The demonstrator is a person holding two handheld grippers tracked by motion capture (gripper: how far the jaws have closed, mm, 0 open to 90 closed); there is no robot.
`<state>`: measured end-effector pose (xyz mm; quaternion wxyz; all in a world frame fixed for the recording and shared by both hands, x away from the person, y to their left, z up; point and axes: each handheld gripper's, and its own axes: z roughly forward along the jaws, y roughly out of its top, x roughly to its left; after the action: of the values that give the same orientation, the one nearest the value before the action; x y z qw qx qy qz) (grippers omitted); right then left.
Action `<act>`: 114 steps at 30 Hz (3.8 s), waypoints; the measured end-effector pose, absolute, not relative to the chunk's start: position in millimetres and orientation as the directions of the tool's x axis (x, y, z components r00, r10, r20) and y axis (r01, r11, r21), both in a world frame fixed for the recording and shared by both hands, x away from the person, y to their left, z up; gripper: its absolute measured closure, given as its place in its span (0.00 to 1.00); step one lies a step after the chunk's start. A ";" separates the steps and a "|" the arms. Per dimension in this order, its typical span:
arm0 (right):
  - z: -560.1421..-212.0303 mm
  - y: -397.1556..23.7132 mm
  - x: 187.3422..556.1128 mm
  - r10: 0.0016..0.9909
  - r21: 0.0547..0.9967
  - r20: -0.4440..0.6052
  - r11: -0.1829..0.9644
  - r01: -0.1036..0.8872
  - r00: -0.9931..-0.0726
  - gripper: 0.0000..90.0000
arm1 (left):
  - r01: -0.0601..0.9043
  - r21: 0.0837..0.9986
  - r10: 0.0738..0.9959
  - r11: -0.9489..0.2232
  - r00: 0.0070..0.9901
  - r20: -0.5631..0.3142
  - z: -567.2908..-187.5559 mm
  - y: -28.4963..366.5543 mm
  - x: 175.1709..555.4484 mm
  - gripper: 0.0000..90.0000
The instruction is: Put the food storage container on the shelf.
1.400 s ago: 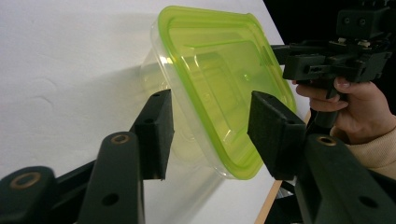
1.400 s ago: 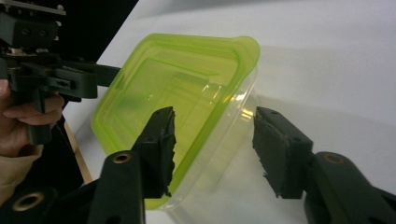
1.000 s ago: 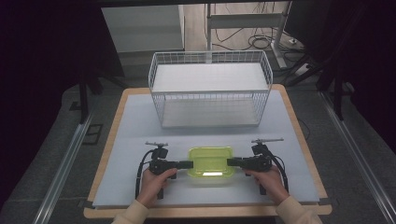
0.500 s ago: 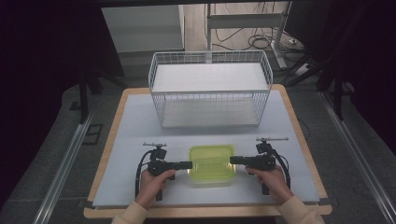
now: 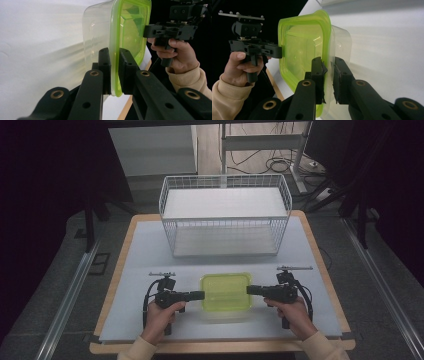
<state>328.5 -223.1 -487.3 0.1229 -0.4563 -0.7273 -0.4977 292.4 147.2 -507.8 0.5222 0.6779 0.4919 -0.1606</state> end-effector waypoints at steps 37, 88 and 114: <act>-402.9 -219.0 344.0 0.557 0.718 0.532 0.103 0.689 -0.638 0.90 | 0.762 0.646 0.506 0.041 0.542 -0.671 -433.7 148.4 314.5 0.92; -317.5 -213.3 417.7 0.586 0.760 0.496 0.063 0.646 -0.641 0.90 | 0.721 0.692 0.555 0.022 0.567 -0.609 -340.2 149.4 399.8 0.91; -298.7 -211.6 469.2 0.608 0.765 0.500 0.024 0.644 -0.617 0.90 | 0.712 0.701 0.560 0.028 0.570 -0.601 -318.4 149.5 456.7 0.91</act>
<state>469.2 -211.6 -298.7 0.0164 -0.4374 -0.7153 -0.5448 456.7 149.5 -318.4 0.5512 0.6937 0.4584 -0.0692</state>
